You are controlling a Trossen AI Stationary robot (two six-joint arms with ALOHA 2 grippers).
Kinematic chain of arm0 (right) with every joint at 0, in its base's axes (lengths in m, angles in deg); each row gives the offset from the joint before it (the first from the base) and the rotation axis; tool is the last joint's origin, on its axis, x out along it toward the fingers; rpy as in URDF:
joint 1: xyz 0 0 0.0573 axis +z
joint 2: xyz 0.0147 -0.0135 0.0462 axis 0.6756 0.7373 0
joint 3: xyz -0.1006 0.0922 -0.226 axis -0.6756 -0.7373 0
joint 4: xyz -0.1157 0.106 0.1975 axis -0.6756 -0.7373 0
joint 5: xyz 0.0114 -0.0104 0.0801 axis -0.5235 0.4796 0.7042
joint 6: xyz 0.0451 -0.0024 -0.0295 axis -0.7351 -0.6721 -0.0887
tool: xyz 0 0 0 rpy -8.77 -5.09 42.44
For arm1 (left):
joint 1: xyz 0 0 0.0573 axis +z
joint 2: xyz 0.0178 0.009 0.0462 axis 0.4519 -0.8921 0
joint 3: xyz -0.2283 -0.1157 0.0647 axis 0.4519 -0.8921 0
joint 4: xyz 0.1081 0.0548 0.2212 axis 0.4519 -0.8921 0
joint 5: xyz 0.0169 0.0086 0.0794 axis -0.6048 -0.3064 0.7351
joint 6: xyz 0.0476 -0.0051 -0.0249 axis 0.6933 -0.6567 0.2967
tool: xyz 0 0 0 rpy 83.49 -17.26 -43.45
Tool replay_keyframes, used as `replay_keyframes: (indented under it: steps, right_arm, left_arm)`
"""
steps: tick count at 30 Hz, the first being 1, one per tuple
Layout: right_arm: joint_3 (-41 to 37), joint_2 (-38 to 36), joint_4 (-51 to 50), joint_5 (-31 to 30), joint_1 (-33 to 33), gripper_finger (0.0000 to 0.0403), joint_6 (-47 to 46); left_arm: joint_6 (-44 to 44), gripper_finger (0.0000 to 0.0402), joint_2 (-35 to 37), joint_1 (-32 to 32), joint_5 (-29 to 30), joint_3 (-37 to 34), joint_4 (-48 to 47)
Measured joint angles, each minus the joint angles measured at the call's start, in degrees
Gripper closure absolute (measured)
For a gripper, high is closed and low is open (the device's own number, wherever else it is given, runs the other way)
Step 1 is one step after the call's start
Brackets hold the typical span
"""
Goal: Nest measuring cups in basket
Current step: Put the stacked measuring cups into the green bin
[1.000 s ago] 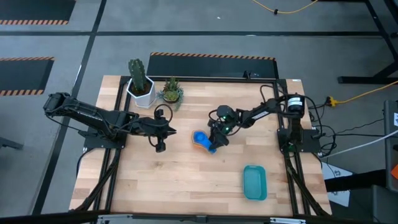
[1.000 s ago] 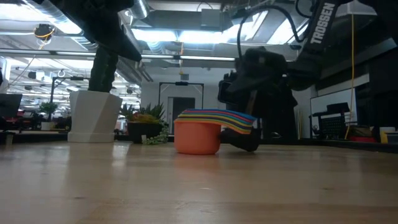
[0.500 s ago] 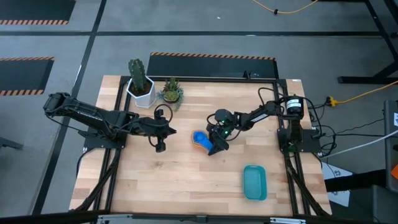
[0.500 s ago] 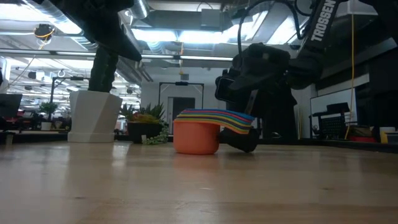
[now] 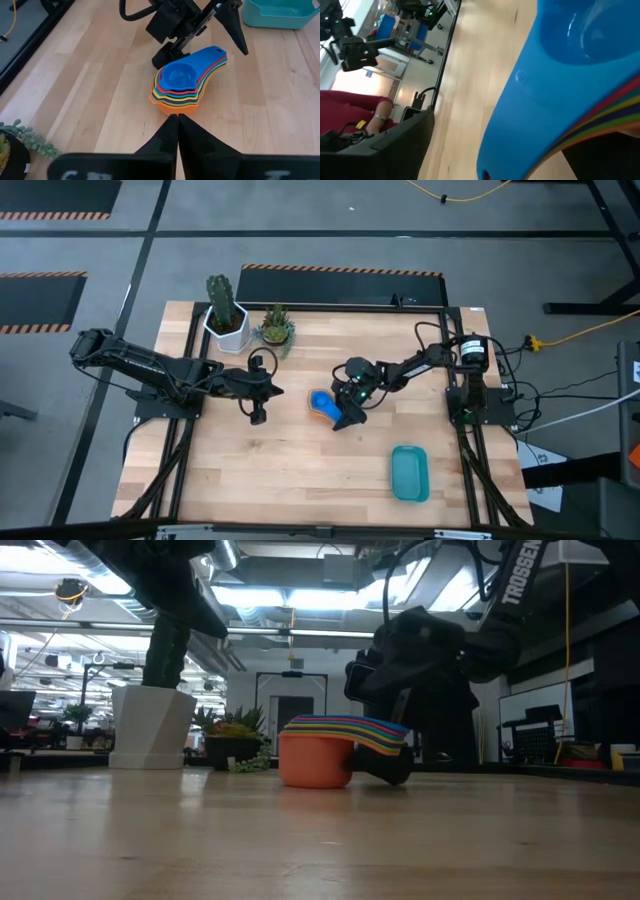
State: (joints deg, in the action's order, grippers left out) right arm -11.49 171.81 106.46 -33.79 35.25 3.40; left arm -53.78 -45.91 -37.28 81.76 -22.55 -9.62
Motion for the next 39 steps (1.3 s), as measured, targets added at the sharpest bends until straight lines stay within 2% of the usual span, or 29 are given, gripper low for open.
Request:
replay_keyframes:
  steps: [6, 10, 15, 25, 29, 33, 39]
  right_arm:
    - [0.0, 0.0, 0.1, -1.8, 0.2, 0.0007, 0.0]
    - [0.0, 0.0, 0.1, -1.8, 0.2, 0.0025, 0.0]
    - [0.0, 0.0, 0.0, -1.0, 0.2, 0.008, 0.0]
    - [0.0, 0.0, 0.0, -0.7, 0.1, 0.0236, -1.3]
    - [0.0, 0.0, -0.2, 2.0, 0.0, 0.0281, -1.8]
    - [0.0, 0.0, -0.2, 5.2, -0.1, 0.0305, -4.0]
    - [0.0, -2.2, -0.3, 12.0, -0.1, 0.0306, -5.5]
  left_arm:
    - [0.0, 0.0382, 0.0, 0.0, 0.0, 0.0, 0.0]
    - [0.0, 0.0375, 0.0, 0.0, 0.0, 0.0, 0.0]
    - [0.0, 0.0369, 0.0, 0.0, 0.0, 0.0, 0.0]
    - [0.0, 0.0381, 0.0, 0.0, 0.0, 0.0, 0.0]
    - [0.0, 0.0387, 0.0, 0.0, 0.0, 0.0, 0.0]
    - [0.0, 0.0393, 0.0, 0.0, 0.0, 0.0, 0.0]
    - [0.0, 0.04, 0.0, 0.0, 0.0, 0.0, 0.0]
